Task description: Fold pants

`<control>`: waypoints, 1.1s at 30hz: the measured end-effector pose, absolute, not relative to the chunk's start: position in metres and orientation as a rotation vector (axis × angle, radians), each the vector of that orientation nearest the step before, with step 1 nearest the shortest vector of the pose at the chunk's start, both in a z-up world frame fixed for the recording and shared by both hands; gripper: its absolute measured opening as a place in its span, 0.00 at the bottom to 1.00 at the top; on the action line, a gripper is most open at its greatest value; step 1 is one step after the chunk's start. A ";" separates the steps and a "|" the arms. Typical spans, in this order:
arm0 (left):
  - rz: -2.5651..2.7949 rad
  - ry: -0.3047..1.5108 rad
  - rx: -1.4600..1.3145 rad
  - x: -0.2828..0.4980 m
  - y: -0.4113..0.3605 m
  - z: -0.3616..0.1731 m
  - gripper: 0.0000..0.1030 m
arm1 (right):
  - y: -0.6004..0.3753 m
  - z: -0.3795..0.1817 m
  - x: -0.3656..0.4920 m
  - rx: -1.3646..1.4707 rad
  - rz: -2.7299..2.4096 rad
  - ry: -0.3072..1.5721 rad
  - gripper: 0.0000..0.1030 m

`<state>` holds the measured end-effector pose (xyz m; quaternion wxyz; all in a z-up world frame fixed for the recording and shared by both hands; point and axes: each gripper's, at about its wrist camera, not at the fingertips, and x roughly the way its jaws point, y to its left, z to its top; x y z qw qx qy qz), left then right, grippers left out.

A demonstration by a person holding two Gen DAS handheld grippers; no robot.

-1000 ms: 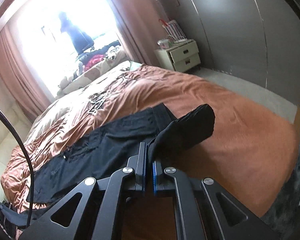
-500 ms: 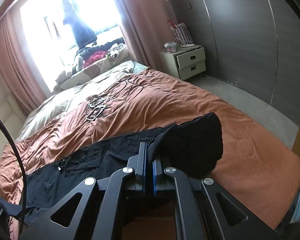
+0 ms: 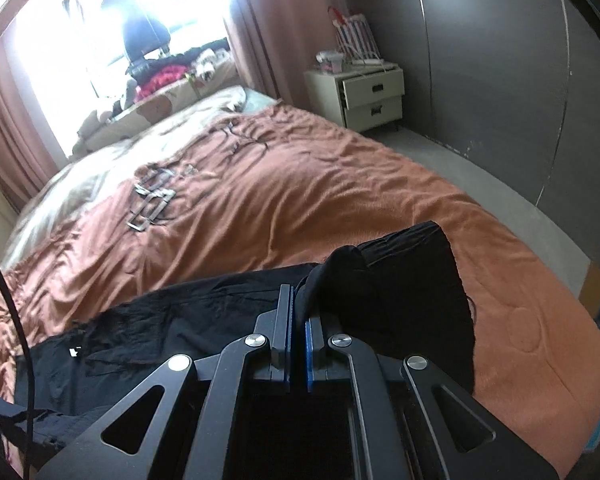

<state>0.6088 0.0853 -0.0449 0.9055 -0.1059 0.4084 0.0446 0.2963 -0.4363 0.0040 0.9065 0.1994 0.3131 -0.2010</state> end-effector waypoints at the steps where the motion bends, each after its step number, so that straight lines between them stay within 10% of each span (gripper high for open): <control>1: 0.094 0.857 -0.213 0.618 0.084 -0.051 0.06 | -0.437 0.001 0.304 0.412 -0.420 0.662 0.01; 12: 0.115 0.987 -0.186 0.691 0.078 -0.110 0.06 | -0.456 -0.046 0.394 0.407 -0.478 0.797 0.09; 17: 0.108 1.023 -0.167 0.706 0.075 -0.127 0.06 | -0.433 -0.032 0.390 0.311 -0.470 0.750 0.66; 33: 0.074 1.033 -0.194 0.719 0.074 -0.132 0.07 | -0.293 -0.046 0.448 -0.110 0.046 0.824 0.65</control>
